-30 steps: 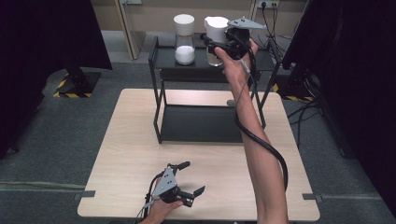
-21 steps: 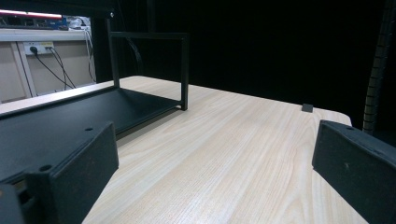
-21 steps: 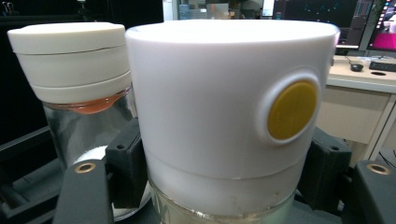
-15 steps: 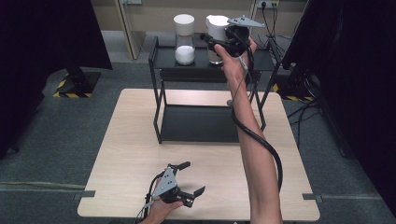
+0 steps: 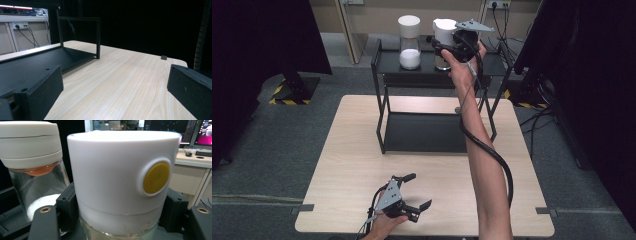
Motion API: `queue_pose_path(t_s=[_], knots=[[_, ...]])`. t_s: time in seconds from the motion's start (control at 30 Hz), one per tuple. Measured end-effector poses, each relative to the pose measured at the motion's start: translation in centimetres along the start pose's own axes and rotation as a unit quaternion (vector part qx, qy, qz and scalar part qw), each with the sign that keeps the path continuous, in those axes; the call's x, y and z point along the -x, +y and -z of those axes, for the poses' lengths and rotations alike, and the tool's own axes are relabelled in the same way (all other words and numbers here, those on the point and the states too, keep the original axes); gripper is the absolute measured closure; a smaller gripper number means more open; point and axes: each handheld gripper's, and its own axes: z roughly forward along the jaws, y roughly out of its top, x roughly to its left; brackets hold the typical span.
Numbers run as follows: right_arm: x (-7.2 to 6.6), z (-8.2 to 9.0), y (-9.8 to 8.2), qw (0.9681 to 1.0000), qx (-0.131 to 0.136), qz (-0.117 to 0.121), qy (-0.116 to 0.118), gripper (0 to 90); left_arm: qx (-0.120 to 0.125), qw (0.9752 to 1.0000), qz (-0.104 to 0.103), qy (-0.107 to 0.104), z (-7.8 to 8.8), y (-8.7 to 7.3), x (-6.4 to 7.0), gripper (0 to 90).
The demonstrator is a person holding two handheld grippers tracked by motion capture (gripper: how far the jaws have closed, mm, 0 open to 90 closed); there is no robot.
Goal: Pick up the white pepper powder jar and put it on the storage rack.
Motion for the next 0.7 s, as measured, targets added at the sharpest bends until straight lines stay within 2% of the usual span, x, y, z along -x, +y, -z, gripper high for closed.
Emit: queue_pose_path(t_s=[0.07,0.13,0.27,0.5,0.7], knots=[[-0.1,0.0,0.1,1.0000,-0.001,0.009,-0.004,23.1,-0.001,1.0000,-0.002,0.000,0.0,0.0,0.0,0.0],[0.1,0.0,0.3,0.9999,-0.009,0.001,-0.004,14.3,-0.001,1.0000,0.000,-0.001,0.0,0.0,0.0,0.0],[0.4,0.5,0.4,1.0000,-0.009,0.000,0.002,6.2,-0.002,1.0000,-0.001,-0.002,0.0,0.0,-0.1,0.0],[0.7,1.7,0.5,0.9999,-0.008,0.008,0.010,2.7,-0.002,1.0000,0.003,-0.002,0.0,0.0,-0.1,0.0],[1.1,3.1,0.0,0.9999,0.002,0.010,0.007,1.7,-0.002,1.0000,0.008,0.001,-0.1,-0.1,-0.2,0.0]])
